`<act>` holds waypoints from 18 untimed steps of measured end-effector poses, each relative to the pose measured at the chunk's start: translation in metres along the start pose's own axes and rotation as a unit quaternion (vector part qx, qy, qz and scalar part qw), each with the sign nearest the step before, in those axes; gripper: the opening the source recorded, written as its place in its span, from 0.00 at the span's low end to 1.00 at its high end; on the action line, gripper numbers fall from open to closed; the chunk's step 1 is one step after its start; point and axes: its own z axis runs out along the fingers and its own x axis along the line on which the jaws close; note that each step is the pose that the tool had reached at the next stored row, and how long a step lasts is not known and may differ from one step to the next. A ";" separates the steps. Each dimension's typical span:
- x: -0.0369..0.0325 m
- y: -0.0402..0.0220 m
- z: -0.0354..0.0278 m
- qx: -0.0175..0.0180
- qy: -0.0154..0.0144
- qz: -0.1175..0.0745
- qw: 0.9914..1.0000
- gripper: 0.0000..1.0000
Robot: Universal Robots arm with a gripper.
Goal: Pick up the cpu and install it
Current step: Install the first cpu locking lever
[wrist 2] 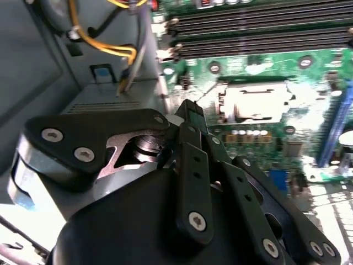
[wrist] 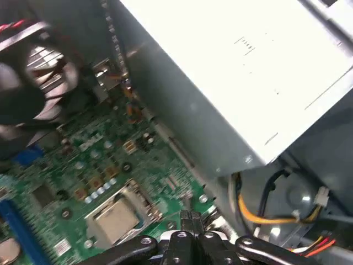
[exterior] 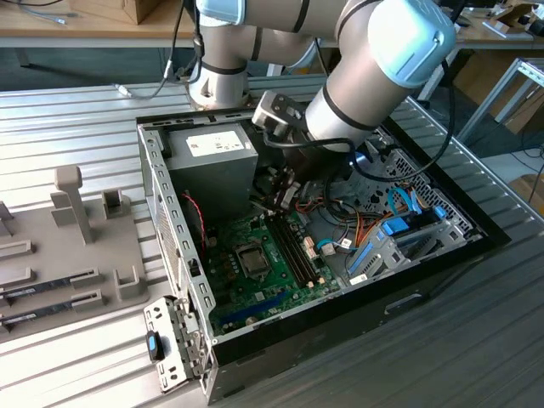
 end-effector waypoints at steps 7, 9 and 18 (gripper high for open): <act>-0.0064 0.0052 0.0044 -0.001 0.001 -0.004 1.000 0.11; -0.0066 0.0050 0.0073 -0.001 0.002 -0.011 1.000 0.11; -0.0036 0.0095 0.0172 -0.003 0.001 -0.014 1.000 0.11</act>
